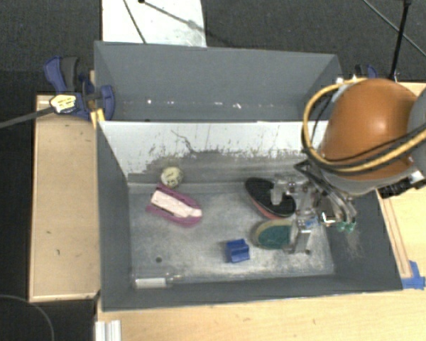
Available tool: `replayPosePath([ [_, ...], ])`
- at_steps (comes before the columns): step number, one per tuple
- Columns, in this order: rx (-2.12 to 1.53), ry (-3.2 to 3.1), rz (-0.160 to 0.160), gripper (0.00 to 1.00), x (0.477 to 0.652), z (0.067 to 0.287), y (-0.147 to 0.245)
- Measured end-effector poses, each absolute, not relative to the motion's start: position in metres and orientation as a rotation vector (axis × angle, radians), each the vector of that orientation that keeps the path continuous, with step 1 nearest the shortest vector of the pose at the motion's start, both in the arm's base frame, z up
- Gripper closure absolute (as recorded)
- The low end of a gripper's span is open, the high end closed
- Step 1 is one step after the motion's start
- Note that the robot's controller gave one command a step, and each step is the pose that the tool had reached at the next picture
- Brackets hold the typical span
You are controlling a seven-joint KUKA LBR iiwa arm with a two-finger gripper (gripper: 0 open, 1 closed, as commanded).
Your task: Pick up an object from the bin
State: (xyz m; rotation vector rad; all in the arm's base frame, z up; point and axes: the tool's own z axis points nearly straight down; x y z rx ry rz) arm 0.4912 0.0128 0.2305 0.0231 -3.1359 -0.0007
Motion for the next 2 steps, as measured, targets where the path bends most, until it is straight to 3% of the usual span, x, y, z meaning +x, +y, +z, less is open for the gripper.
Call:
replayPosePath([
  [1, -0.414, -3.133, -0.008, 0.0, 0.584, 0.075, -0.017],
  [2, -0.749, -3.06, -0.003, 0.0, 0.581, 0.102, -0.018],
])
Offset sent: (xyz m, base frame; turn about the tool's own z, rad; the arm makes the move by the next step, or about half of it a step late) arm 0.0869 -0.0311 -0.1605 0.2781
